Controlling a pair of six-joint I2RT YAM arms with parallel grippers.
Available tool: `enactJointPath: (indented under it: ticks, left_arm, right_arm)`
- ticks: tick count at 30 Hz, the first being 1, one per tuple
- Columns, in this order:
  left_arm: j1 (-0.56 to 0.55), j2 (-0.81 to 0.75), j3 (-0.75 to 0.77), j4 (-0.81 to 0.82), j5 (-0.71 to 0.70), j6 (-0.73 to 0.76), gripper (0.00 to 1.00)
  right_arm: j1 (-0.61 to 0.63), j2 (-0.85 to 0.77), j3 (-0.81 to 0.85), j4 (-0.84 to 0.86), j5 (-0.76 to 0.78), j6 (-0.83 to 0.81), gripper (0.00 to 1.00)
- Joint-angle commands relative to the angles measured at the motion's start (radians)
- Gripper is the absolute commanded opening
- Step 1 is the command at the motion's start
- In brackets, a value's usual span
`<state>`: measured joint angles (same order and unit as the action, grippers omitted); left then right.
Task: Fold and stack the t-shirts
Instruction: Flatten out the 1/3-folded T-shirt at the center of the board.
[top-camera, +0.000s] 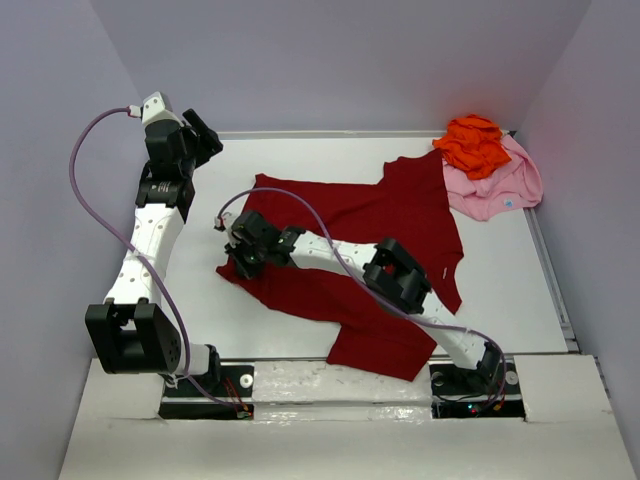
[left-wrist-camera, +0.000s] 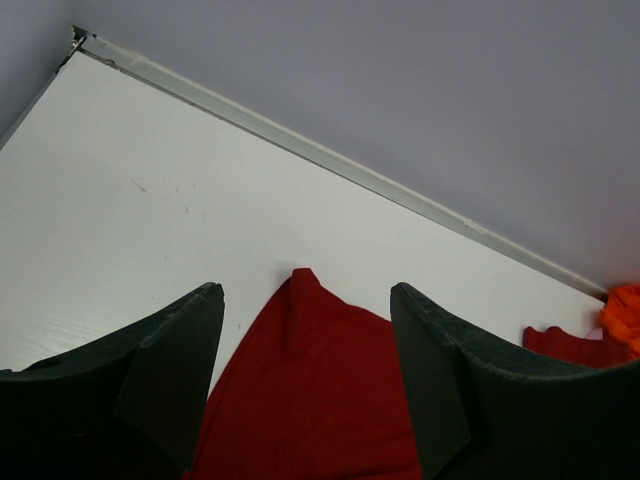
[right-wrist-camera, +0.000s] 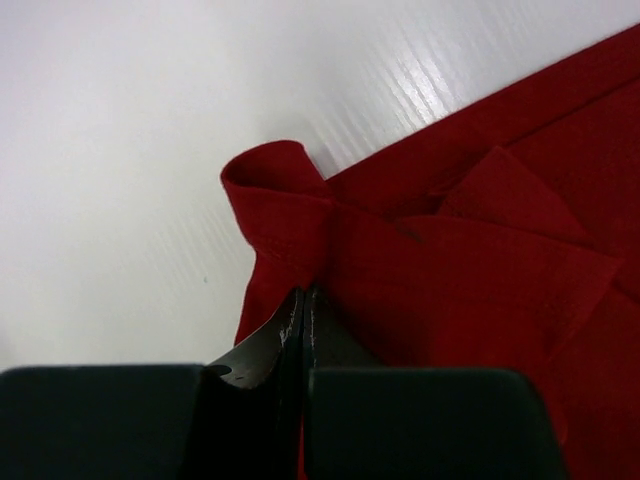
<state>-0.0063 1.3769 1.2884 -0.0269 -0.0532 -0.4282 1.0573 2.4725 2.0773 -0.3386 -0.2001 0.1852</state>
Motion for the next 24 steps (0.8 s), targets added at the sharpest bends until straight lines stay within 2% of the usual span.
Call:
enactJointPath:
  ticks: [1,12,24]
  left_arm:
    - [-0.003,-0.021,0.005,0.044,0.013,0.0,0.77]
    - [-0.004,-0.019,0.005,0.045,0.023,-0.004,0.77]
    - [-0.003,-0.018,0.003,0.047,0.024,-0.006,0.77]
  right_arm:
    - [0.017,-0.102,-0.022,0.01,-0.027,-0.02,0.0]
    - [0.056,-0.164,-0.069,0.007,-0.064,-0.044,0.0]
    - [0.173,-0.199,-0.166,0.012,-0.056,-0.059,0.0]
